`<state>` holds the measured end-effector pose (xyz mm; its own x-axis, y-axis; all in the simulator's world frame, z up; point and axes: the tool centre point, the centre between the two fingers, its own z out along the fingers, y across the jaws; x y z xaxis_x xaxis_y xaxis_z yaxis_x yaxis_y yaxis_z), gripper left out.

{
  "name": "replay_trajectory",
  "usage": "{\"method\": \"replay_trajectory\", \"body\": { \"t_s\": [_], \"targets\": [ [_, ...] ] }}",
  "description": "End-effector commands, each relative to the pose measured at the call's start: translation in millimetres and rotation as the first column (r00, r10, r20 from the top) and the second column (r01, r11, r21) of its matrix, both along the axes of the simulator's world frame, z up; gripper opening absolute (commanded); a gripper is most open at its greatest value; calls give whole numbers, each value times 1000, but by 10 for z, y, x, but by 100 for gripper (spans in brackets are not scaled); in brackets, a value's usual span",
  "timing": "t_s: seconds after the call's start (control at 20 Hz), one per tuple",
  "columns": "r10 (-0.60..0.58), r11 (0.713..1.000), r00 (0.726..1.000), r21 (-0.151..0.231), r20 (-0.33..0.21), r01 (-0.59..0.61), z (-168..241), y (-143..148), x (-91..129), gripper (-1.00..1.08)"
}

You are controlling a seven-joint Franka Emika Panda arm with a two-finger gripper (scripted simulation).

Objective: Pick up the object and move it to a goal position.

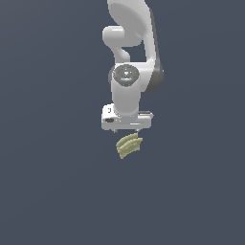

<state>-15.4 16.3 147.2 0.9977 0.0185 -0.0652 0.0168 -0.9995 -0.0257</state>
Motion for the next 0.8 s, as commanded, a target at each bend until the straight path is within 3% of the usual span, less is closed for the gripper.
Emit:
{"method": "replay_trajectory", "body": {
  "t_s": [0.0, 0.75],
  "targets": [
    [0, 1000, 1000, 0, 0, 0, 0, 0, 0, 100],
    [-65, 998, 998, 10, -17, 65, -43, -45, -6, 100]
  ]
}}
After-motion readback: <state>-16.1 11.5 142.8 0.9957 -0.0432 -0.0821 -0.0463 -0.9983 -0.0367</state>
